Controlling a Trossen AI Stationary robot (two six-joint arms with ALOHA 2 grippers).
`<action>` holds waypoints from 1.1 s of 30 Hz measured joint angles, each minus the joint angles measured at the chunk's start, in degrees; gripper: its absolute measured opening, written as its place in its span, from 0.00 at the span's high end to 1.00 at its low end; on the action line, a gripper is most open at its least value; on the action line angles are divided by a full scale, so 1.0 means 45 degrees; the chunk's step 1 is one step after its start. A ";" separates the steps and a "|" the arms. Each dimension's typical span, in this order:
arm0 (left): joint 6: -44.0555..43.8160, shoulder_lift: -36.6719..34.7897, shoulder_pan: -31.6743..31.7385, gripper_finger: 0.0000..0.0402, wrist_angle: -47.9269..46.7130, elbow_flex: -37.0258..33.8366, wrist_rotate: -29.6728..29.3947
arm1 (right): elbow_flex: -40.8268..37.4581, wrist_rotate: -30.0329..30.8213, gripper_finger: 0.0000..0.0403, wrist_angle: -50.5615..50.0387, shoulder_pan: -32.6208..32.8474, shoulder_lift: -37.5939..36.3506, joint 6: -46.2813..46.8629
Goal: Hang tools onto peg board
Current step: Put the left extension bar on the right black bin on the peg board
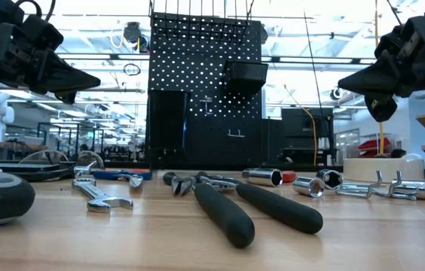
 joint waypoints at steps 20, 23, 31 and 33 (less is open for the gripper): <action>0.1505 0.0000 0.0001 1.00 0.0005 0.0003 -0.0015 | 0.0000 0.0148 0.98 0.0074 -0.0005 0.0000 -0.2956; 0.0330 0.0000 -0.0004 1.00 0.0010 -0.0002 -0.0015 | 0.0000 0.0483 0.93 0.0299 -0.0044 -0.0003 -0.3300; -0.2111 0.0000 0.0001 1.00 0.1829 -0.0002 -0.0550 | 0.0031 0.0685 0.74 0.2054 -0.1256 0.0184 -0.4134; -0.2808 0.0000 -0.0004 1.00 0.2247 0.0003 -0.0635 | 0.0319 0.0513 0.70 0.2022 -0.1557 0.0387 -0.4176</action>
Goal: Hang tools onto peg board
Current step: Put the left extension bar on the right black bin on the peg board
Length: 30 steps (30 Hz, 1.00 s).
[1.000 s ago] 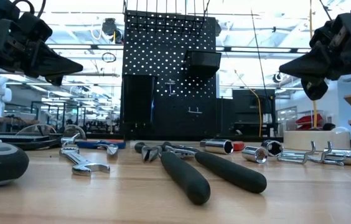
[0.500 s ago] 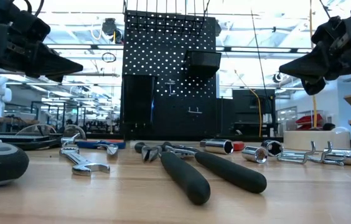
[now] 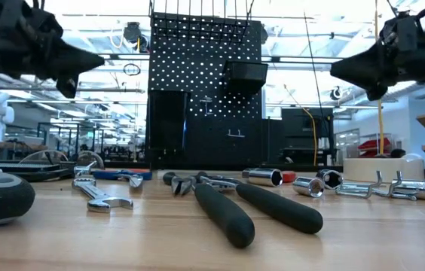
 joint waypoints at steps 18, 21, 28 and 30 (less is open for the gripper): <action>0.0155 0.0039 0.0008 1.00 0.2395 0.0006 -0.0729 | 0.6505 -0.2075 0.59 -0.5299 0.0471 0.5857 0.0513; 0.0540 0.0225 -0.0001 1.00 0.2248 0.0191 0.0419 | 0.6505 -0.2588 0.59 -0.4969 0.0986 0.6817 0.2025; 0.2496 0.1847 -0.0390 1.00 0.1627 0.1876 0.0954 | 0.6505 -0.2630 0.59 -0.4814 0.2271 0.8477 0.4356; 0.2574 0.2493 -0.0506 1.00 0.0628 0.2657 0.0878 | 0.6505 -0.2630 0.59 -0.4481 0.2463 0.8711 0.4498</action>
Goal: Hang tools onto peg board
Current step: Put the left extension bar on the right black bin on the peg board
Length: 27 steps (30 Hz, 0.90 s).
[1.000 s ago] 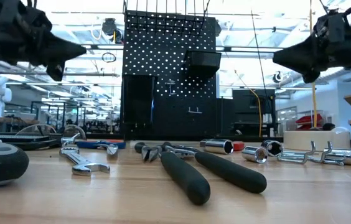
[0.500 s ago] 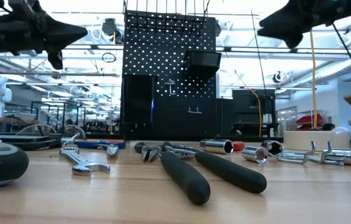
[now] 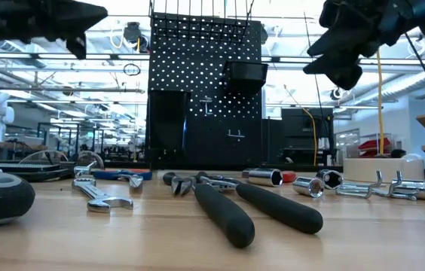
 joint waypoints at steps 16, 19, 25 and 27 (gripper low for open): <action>0.0992 0.3074 -0.1902 1.00 -0.6672 0.5389 -0.2710 | 0.4145 0.0256 0.59 -0.1935 0.0692 0.2256 -0.0651; 0.0897 0.3533 -0.2481 1.00 -0.8133 0.6006 -0.4641 | 0.5254 0.0991 0.59 -0.3573 0.0716 0.3124 -0.0768; 0.0628 0.4627 -0.3606 1.00 -0.8664 0.6066 -0.6091 | 0.6474 0.1564 0.59 -0.5414 0.0722 0.4813 0.0087; 0.0237 0.5012 -0.3885 1.00 -0.8744 0.6063 -0.6608 | 0.6518 0.1624 0.59 -0.5370 0.0773 0.5306 0.0666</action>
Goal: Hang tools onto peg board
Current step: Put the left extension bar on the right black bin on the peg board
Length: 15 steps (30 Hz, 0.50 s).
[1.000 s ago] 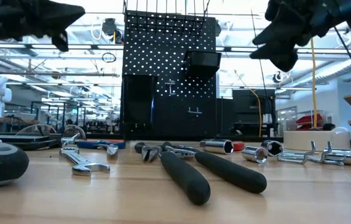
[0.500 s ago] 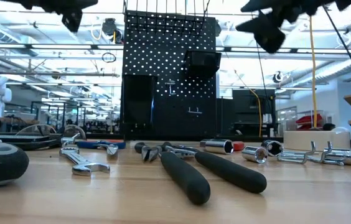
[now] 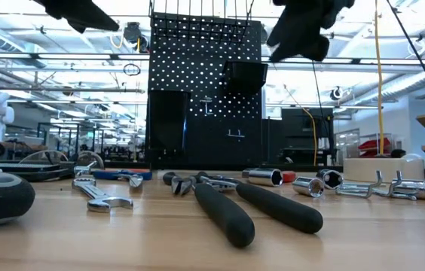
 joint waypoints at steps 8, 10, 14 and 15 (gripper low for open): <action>-0.1329 0.1269 -0.0132 1.00 -0.0160 -0.0538 0.0565 | 0.0005 0.1708 0.59 0.0022 0.0000 0.1842 0.1834; -0.1354 0.1468 -0.0132 1.00 -0.0144 -0.0676 0.0794 | 0.0005 0.1979 0.59 0.0062 -0.0004 0.2275 0.2013; -0.0930 0.1563 -0.0132 1.00 0.1097 -0.1136 0.1040 | 0.0005 0.1790 0.59 0.0403 -0.0004 0.3107 0.2523; -0.0808 0.1528 -0.0124 1.00 0.1560 -0.1309 0.1107 | 0.0005 0.1716 0.59 0.0508 0.0018 0.3300 0.2615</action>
